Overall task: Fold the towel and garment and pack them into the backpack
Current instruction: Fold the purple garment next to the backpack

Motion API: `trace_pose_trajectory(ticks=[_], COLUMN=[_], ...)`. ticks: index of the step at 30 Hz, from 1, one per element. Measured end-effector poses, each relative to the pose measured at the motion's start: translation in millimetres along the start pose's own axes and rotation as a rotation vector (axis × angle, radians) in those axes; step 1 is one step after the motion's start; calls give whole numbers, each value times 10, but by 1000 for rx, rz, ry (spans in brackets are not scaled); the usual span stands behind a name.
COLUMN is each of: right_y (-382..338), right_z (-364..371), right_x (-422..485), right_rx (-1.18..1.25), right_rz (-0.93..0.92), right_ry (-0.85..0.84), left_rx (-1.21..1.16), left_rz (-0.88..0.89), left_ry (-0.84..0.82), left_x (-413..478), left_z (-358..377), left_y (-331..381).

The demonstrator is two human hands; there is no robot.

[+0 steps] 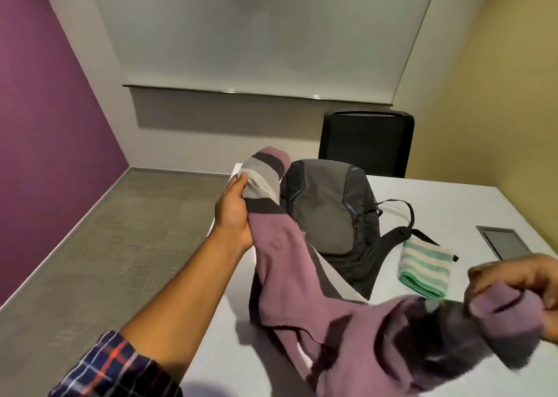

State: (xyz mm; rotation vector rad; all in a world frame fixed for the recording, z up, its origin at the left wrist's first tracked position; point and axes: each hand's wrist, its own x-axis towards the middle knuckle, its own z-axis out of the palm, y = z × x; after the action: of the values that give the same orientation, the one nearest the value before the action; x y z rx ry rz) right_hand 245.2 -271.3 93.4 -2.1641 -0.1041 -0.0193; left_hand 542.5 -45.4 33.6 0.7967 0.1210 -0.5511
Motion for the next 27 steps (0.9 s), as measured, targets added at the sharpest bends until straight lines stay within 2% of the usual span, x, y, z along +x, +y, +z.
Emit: trace_pose_trajectory(ticks=[3, 5, 8, 11, 15, 17, 23, 27], right_y=[-336, -430, -630, -690, -737, -750, -730, -694], right_z=[-236, -113, 28, 171, 441, 563, 725, 756], right_x=[123, 323, 647, 897, 1150, 1211, 1221, 1221], right_rx=[-32, 90, 349, 486, 581, 563, 491, 522], right_rz=[42, -99, -159, -134, -95, -66, -83, -67], right_ry=[240, 362, 474, 521, 599, 587, 563, 585], left_rx=[67, 104, 130, 100, 47, 51, 215, 203], left_rz=[86, 101, 142, 134, 56, 10, 90, 108], left_ry=[-100, -152, -214, -228, -398, -426, -350, -245], left_x=[-357, -524, -715, -883, -1111, -1181, -1256, -1237], left_z=[210, 276, 304, 325, 355, 409, 519, 518], left_y=[102, 49, -68, -184, -311, -340, -292, -260])
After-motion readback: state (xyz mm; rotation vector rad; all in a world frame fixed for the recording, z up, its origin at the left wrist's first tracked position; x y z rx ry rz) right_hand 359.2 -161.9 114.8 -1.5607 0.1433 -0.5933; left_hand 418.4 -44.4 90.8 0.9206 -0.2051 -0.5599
